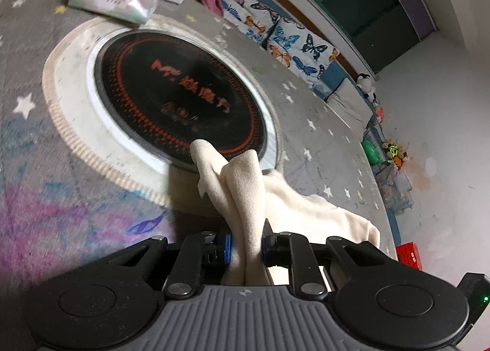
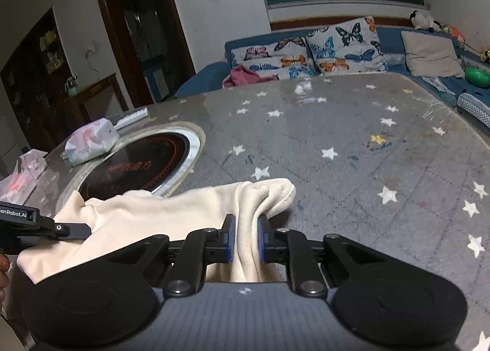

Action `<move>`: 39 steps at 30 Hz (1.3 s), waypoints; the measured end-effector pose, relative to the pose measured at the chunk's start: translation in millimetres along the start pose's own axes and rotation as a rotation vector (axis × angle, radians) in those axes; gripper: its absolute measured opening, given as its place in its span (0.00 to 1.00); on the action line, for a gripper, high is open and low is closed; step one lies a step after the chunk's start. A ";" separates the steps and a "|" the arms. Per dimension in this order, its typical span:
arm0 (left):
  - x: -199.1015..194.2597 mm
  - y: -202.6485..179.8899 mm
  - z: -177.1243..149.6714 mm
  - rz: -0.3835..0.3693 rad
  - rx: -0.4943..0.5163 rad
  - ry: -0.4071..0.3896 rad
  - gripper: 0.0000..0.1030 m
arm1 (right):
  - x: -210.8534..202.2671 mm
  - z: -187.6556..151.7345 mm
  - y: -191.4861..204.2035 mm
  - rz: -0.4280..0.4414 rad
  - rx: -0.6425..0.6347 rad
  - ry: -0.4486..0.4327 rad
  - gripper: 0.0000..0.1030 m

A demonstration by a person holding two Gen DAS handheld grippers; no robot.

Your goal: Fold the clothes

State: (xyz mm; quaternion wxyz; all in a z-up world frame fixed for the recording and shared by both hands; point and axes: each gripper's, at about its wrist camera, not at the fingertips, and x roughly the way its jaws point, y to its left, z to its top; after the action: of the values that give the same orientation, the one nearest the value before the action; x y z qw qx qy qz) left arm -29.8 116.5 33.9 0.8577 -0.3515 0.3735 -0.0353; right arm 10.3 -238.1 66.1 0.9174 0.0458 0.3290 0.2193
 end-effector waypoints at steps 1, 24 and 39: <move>-0.5 -2.8 0.6 -0.002 0.008 -0.001 0.18 | -2.6 0.6 -0.2 -0.001 0.000 -0.008 0.13; 58.5 -123.9 -5.6 -0.090 0.228 0.077 0.18 | -66.8 21.2 -60.6 -0.200 0.019 -0.133 0.12; 123.1 -191.9 -28.1 -0.162 0.303 0.182 0.18 | -93.2 22.4 -133.7 -0.376 0.105 -0.162 0.12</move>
State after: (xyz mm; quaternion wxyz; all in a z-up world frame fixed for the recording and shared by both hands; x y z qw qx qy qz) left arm 78.7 -83.4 65.5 0.8579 -0.2426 0.4102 -0.1919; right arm 10.0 -397.4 107.4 0.9620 0.0487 0.2678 0.0227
